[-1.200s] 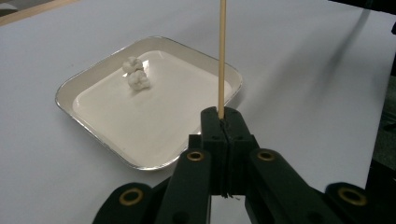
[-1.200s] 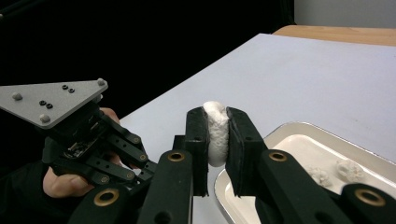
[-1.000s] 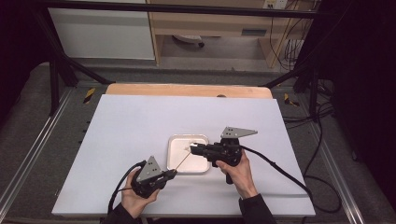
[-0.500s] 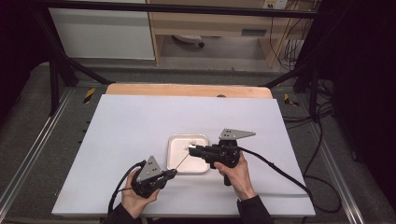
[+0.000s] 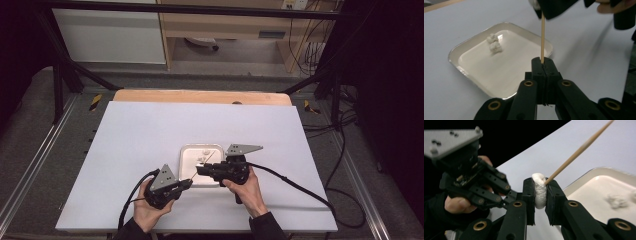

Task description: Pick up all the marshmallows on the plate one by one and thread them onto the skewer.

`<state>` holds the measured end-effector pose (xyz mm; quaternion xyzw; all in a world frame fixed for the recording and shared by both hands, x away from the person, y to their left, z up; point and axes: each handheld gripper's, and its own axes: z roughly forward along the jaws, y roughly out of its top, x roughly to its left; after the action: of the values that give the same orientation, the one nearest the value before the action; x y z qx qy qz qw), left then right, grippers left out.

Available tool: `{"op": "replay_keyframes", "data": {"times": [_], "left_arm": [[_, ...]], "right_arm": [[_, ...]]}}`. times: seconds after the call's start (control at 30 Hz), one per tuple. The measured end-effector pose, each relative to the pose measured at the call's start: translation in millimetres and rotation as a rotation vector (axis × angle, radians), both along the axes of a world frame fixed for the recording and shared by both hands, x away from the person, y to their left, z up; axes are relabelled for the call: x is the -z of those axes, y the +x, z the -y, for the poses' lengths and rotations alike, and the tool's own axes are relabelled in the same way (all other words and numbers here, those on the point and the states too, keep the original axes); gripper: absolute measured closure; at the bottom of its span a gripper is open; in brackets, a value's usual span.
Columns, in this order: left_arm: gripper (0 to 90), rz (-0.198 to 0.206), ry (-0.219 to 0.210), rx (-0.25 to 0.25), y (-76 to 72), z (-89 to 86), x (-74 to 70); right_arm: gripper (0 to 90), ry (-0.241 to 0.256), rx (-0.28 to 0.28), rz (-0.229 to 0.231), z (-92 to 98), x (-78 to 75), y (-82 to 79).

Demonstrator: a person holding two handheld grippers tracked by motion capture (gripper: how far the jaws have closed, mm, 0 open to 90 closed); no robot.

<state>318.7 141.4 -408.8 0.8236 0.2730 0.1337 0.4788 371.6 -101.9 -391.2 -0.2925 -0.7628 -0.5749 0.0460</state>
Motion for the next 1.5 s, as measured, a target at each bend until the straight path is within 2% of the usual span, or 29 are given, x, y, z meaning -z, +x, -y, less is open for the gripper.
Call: {"op": "replay_keyframes", "data": {"times": [0.07, 0.17, 0.23, 0.3, 0.4, 0.43, 0.5, 0.57, 0.63, 0.77, 0.93, 1.03, 1.17, 1.27, 1.5], "left_arm": [[88.8, 0.014, 0.028, -0.012, -0.9, 2.8, -1.4], [88.8, -0.004, 0.015, -0.013, 0.1, 1.9, 1.9], [88.8, -0.012, -0.012, -0.008, 0.7, 2.7, 1.5], [88.8, 0.001, 0.002, -0.011, 0.5, 4.6, 0.3], [88.8, 0.003, -0.007, -0.009, 0.6, 2.4, 0.0], [88.8, 0.003, -0.003, -0.015, 0.5, 1.5, -0.2], [88.7, -0.005, -0.005, -0.033, 1.4, -1.5, 0.2], [88.7, -0.014, -0.017, -0.045, 3.4, -6.3, 0.8], [88.7, -0.020, -0.023, -0.058, 4.8, -11.9, 0.9], [88.7, -0.037, -0.039, -0.077, 7.5, -23.1, 0.5], [88.7, -0.049, -0.041, -0.095, 8.9, -34.4, 1.1], [88.6, -0.054, -0.043, -0.100, 9.0, -39.4, 1.5], [88.6, -0.062, -0.050, -0.104, 9.3, -43.0, 1.6], [88.6, -0.066, -0.048, -0.104, 10.1, -44.4, 2.7], [88.6, -0.069, -0.046, -0.113, 11.4, -48.3, 4.0]], "right_arm": [[79.1, -0.016, -0.015, -0.010, -4.6, 5.0, -2.0], [78.9, -0.015, -0.010, -0.007, -6.2, 8.1, -2.6], [78.7, -0.023, -0.022, -0.024, -6.9, 9.6, -2.2], [78.5, -0.024, -0.033, -0.035, -9.2, 11.9, -3.0], [76.9, -0.016, -0.030, -0.026, -8.6, 10.7, -2.7], [74.1, -0.015, -0.028, -0.028, -8.2, 10.2, -2.5], [61.0, -0.025, -0.008, -0.019, -6.1, 7.4, -2.8], [52.1, -0.042, 0.029, 0.019, -0.7, 1.5, -3.5], [38.3, -0.053, 0.070, 0.061, 5.8, -4.6, -3.8], [18.8, -0.144, 0.151, 0.119, 16.6, -8.9, 0.6], [6.8, -0.254, 0.208, 0.158, 18.7, -0.3, 10.9], [2.6, -0.290, 0.227, 0.170, 14.8, 6.4, 17.0], [2.8, -0.312, 0.247, 0.167, 8.9, 10.9, 23.5], [3.1, -0.333, 0.228, 0.179, 1.9, 12.4, 27.4], [3.9, -0.362, 0.232, 0.165, -10.9, 15.3, 41.1]]}}
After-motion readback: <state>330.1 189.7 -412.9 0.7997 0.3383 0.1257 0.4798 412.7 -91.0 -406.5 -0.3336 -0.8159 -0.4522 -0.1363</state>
